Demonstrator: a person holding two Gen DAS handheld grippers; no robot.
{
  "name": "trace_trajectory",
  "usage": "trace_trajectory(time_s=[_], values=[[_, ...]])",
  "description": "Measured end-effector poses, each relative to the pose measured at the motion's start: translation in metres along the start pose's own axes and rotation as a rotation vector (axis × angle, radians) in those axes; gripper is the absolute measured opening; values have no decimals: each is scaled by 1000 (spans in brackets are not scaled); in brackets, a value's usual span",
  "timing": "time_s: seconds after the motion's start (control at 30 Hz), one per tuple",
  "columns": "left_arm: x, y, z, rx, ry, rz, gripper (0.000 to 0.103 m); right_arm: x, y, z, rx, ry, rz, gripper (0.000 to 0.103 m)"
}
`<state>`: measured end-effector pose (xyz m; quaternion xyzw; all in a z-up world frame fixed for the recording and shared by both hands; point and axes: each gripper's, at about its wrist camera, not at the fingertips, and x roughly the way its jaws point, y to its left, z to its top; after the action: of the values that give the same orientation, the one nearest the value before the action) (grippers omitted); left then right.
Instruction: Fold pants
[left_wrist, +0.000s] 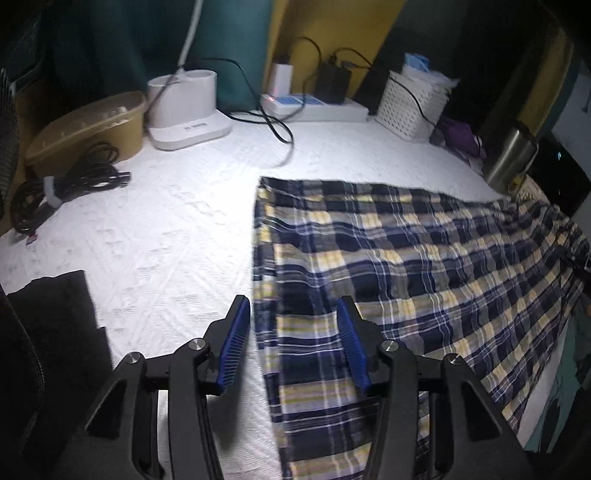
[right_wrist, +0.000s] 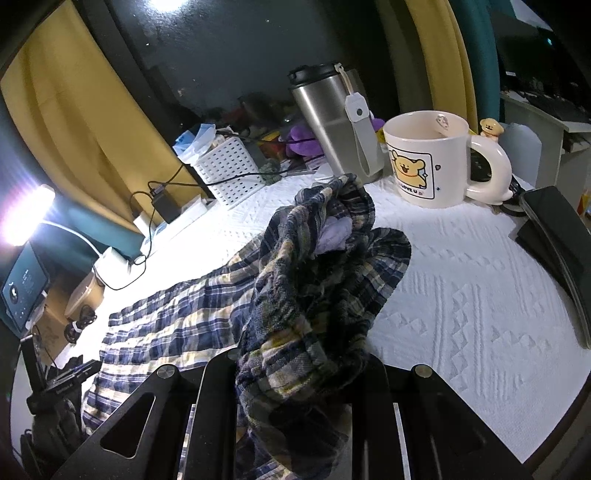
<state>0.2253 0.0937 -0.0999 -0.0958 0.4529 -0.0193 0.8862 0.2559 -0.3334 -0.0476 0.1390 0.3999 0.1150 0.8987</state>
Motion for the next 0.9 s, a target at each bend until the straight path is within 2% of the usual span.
trace_trajectory(time_s=[0.13, 0.17, 0.2, 0.27, 0.3, 0.7, 0.9], values=[[3, -10, -1, 71, 4, 41, 48, 3, -2, -2, 1, 5, -7, 19], [4, -13, -1, 86, 4, 51, 42, 4, -3, -2, 2, 8, -8, 19], [4, -13, -2, 96, 3, 59, 27, 5, -3, -2, 3, 11, -8, 19], [3, -11, -2, 99, 4, 70, 10, 7, -5, -3, 5, 15, -8, 19], [2, -9, -2, 92, 3, 59, 6, 7, -5, -3, 4, 16, -8, 19], [-7, -1, -6, 60, -19, 88, 4, 7, -2, -3, -15, 13, -15, 19], [-15, 1, -2, 37, -17, 55, 5, 3, 1, -2, -22, 9, -20, 19]])
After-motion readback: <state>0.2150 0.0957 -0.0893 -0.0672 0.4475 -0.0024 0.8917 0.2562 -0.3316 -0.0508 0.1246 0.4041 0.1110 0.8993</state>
